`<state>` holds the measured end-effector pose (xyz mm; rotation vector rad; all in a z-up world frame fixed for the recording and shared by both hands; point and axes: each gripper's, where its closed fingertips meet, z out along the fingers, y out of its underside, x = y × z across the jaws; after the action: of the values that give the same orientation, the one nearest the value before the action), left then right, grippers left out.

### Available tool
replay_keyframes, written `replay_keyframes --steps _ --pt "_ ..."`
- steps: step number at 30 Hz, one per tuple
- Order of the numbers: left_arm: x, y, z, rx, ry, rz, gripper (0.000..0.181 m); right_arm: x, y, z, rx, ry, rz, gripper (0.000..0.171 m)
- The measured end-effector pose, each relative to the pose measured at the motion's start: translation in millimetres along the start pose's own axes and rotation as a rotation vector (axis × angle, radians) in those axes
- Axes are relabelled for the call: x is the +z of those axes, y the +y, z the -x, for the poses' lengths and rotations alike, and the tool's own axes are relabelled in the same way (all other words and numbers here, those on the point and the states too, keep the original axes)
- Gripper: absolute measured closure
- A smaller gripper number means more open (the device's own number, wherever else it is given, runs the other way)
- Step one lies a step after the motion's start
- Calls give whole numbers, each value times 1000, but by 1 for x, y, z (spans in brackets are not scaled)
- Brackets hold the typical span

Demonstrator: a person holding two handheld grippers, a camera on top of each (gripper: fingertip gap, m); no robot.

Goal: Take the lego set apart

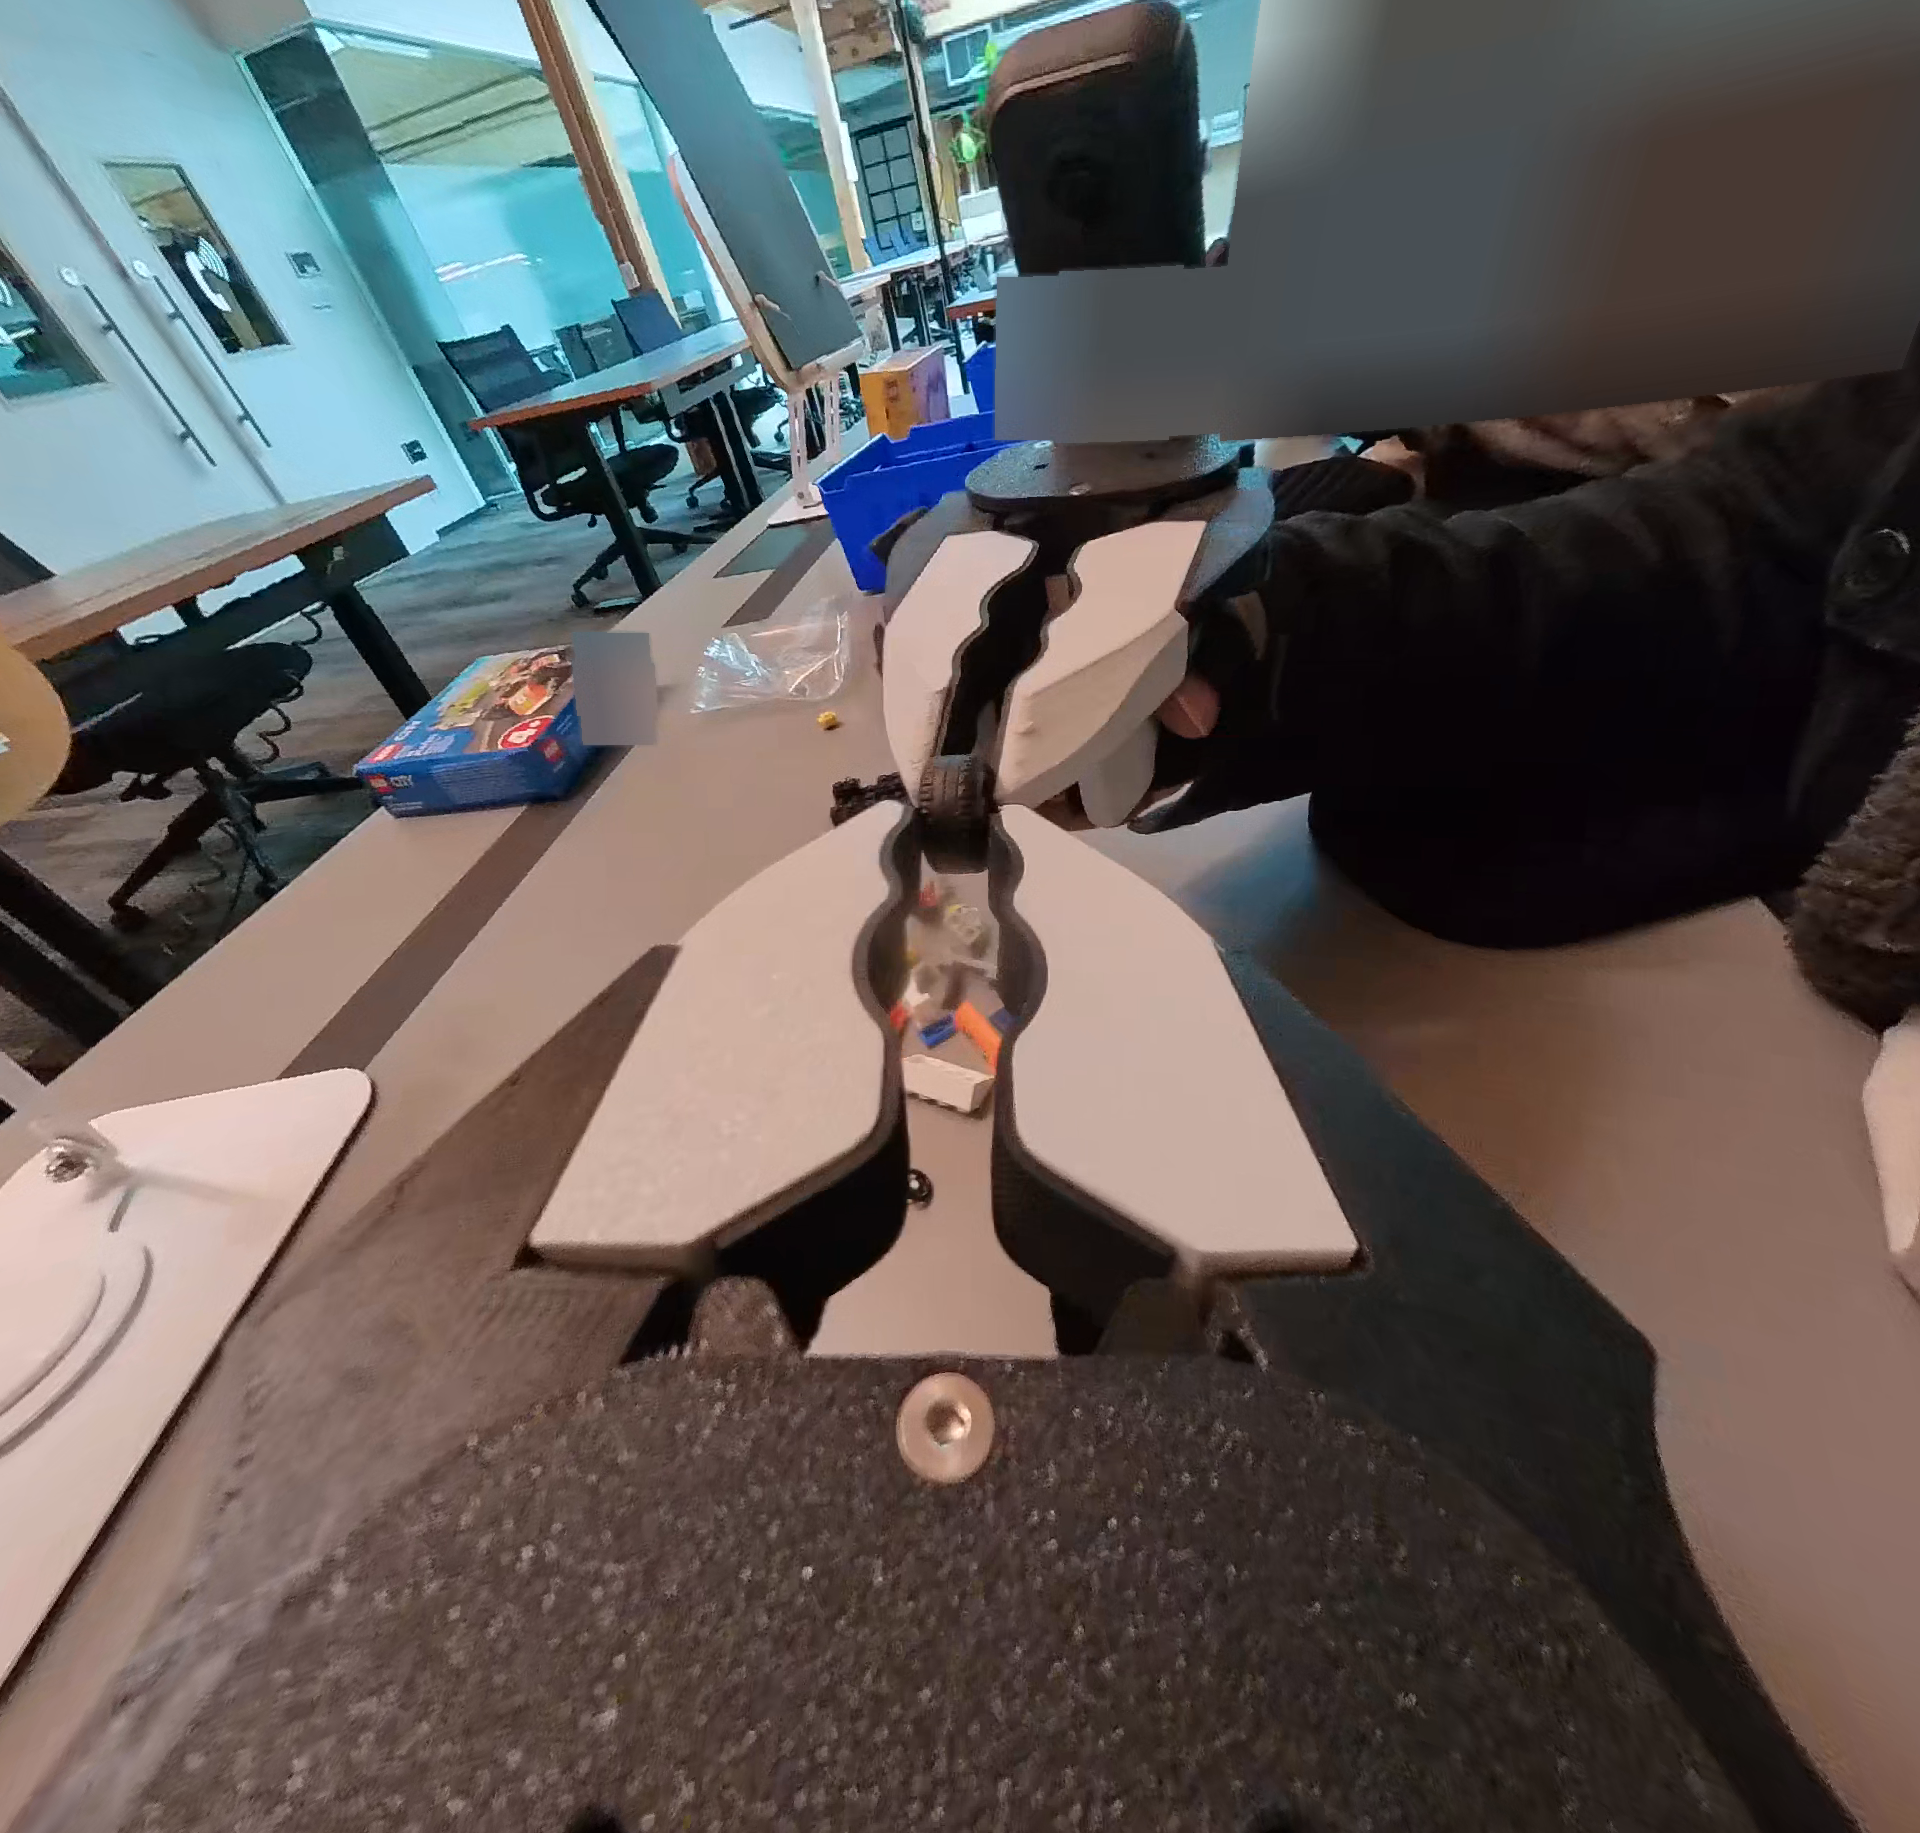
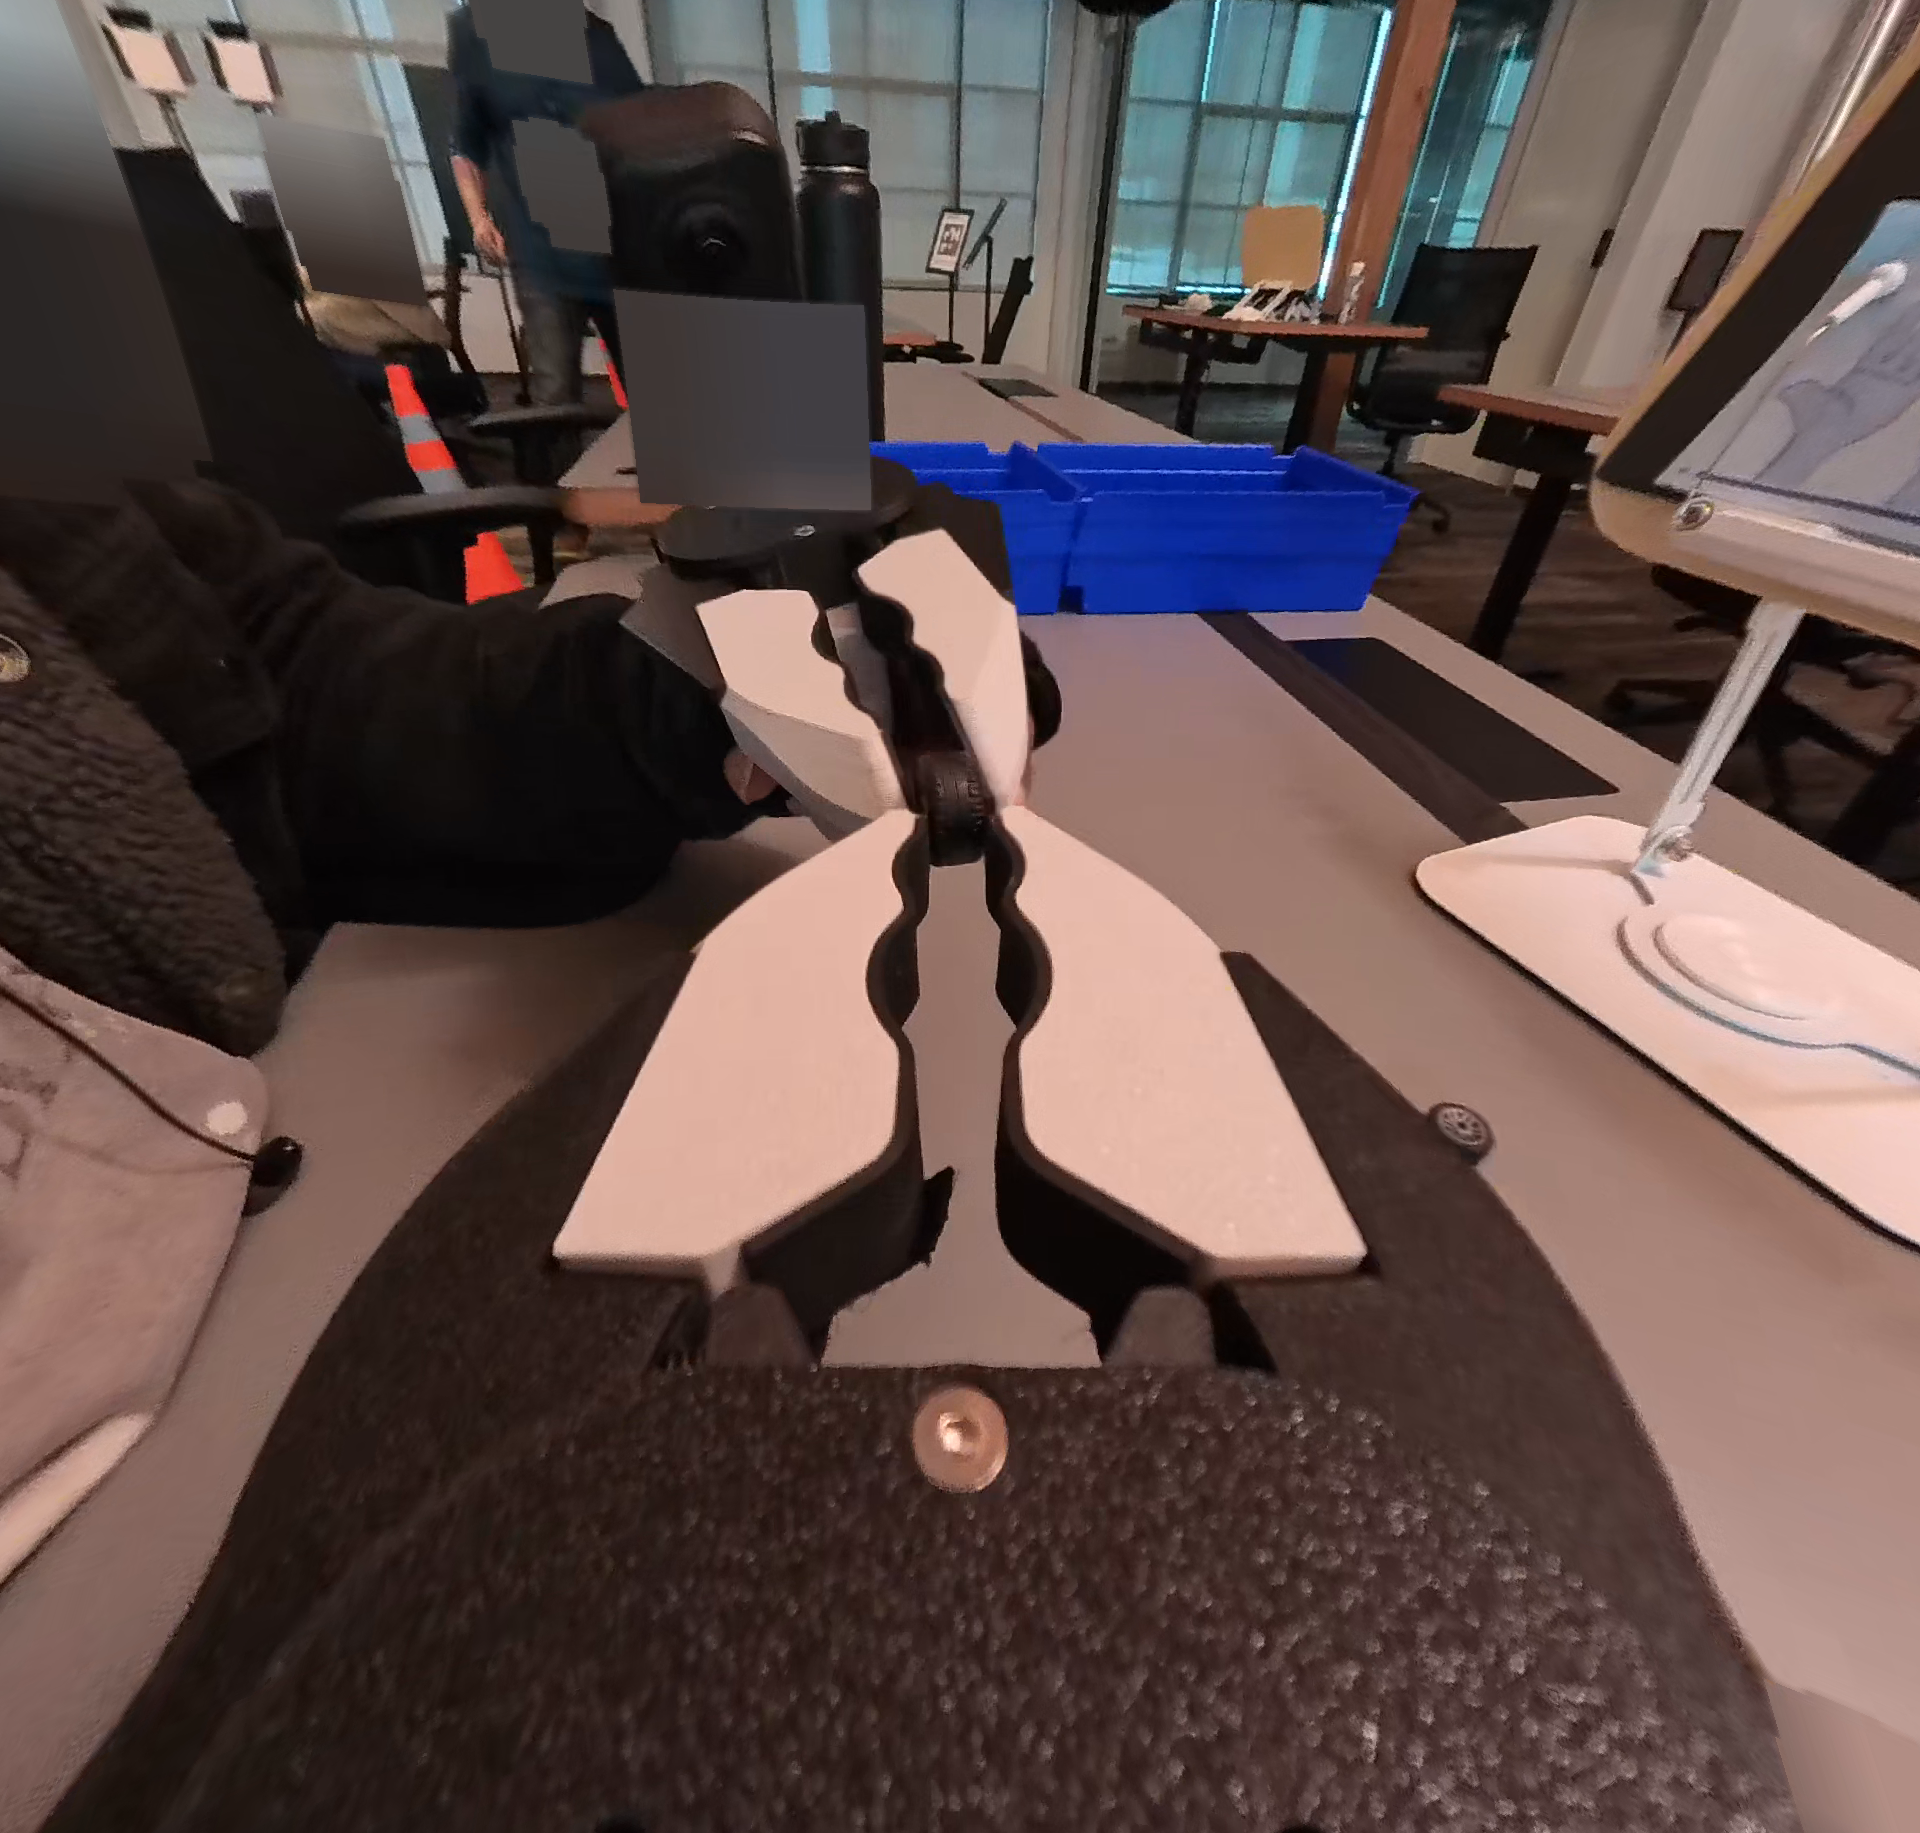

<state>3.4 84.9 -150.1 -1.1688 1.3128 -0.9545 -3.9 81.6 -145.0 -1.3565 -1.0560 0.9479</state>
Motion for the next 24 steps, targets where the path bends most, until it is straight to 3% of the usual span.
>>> replay_keyframes --steps 4,11,13,14,16,21,24 --pt "0 3 3 -20 -4 16 170 1 1 -3 -105 67 35 161" --pt "1 -5 12 -35 -86 2 170 -2 -11 -10 -499 336 130 163" --pt "-4 -4 27 -26 -183 10 171 2 -16 4 -583 309 113 171" --pt "-8 -7 28 -43 -170 -10 171 9 -16 18 -573 251 93 171" --pt "-8 -19 15 27 -123 -22 171 15 -14 18 -688 322 135 171" --pt "-15 -28 8 143 -126 -19 171 -7 -38 7 -478 291 -26 167" --pt "-13 -30 -10 205 -36 -19 171 -5 -30 13 -464 219 28 157"
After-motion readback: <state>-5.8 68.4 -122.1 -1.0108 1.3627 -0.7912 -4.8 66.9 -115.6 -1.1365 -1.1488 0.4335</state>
